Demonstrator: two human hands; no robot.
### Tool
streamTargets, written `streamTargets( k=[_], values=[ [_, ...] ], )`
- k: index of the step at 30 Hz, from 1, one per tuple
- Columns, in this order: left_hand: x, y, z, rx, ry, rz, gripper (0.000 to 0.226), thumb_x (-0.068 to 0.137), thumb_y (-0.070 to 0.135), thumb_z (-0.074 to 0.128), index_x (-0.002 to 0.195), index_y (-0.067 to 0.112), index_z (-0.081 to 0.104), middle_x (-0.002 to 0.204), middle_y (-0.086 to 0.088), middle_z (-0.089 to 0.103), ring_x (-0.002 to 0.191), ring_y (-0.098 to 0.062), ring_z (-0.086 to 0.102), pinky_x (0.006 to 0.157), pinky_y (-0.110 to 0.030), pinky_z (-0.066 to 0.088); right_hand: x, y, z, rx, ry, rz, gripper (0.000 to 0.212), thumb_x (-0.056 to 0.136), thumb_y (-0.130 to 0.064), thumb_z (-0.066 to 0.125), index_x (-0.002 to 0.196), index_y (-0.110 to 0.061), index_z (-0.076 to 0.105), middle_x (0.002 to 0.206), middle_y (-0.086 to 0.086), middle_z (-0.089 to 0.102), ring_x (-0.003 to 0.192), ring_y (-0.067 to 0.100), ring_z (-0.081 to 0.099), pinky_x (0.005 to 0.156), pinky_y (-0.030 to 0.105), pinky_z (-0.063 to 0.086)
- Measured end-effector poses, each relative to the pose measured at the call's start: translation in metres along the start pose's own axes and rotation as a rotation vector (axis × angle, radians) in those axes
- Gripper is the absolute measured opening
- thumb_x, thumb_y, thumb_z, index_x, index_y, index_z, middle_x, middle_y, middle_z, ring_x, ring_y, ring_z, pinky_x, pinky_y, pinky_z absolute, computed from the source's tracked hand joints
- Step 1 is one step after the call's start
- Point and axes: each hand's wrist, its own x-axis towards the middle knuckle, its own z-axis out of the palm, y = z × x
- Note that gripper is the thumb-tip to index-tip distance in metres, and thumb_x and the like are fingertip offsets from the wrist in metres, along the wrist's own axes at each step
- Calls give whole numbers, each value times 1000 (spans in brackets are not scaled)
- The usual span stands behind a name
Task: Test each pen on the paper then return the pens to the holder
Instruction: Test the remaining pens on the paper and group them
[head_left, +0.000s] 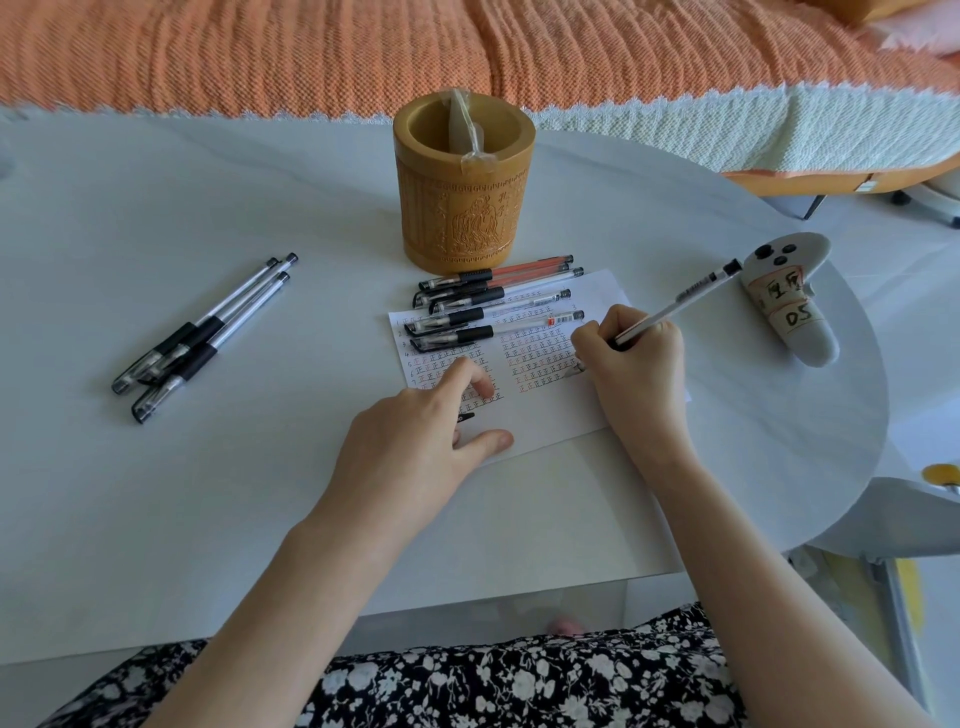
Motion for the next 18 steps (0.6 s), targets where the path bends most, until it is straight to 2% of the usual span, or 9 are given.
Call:
streamTargets(
  k=[3,4,5,6,8,10,13,15,18],
  values=[
    [-1,-1,-1,-27,0,18,33,81,55,58,103,36,44,67,6,56,73,-10,61,62,-26,44,1,3,0,8,4,15,35,74,0,56,54,-11,30,51,-4,20,50,6,20,45,19,14],
    [-1,0,-1,-69,7,35,31,81,51,60,103,35,45,64,7,52,67,-7,57,59,-23,41,1,4,0,28,10,21,35,75,-2,57,53,-10,30,50,-4,21,49,8,27,47,21,18],
    [-1,0,-1,-131,17,60,28,83,46,60,103,33,46,64,7,48,61,-6,51,56,-20,38,2,5,0,61,22,30,36,76,-4,57,52,-8,31,48,-3,25,49,17,36,51,23,25],
    [-1,1,-2,-214,28,85,23,86,40,58,104,31,48,66,6,48,61,-8,47,56,-19,36,3,4,-2,106,36,43,38,78,-6,59,51,-8,33,45,-3,29,50,23,44,54,25,32],
    [-2,3,-6,-413,-2,91,14,94,29,47,108,28,48,79,4,52,73,-9,48,65,-16,37,5,0,-6,252,34,96,44,84,-9,63,49,-12,38,40,-9,38,46,13,50,55,25,40],
    [-4,5,-9,-561,-84,86,20,99,20,34,113,28,45,90,4,53,86,-5,49,77,-14,37,4,-9,-10,467,-42,176,43,88,-18,66,51,-11,46,42,-4,42,39,10,38,44,22,28],
    [-5,5,-8,-609,-176,117,29,99,14,36,121,32,42,94,11,56,89,-1,52,85,-17,39,0,-17,-12,654,-241,274,44,89,-32,56,51,-9,60,43,6,36,39,15,26,46,25,17],
    [-5,5,-8,-621,-173,140,39,95,11,46,126,34,39,93,13,61,86,-3,58,86,-20,44,-6,-19,-12,647,-342,288,47,92,-27,50,50,-10,62,40,5,33,40,16,25,47,27,18],
    [-4,4,-8,-643,-144,142,60,89,6,58,133,37,32,96,13,64,82,-4,64,88,-25,48,-12,-24,-10,545,-391,250,48,96,-18,47,52,-8,61,38,1,31,40,16,24,46,27,18]
  ],
)
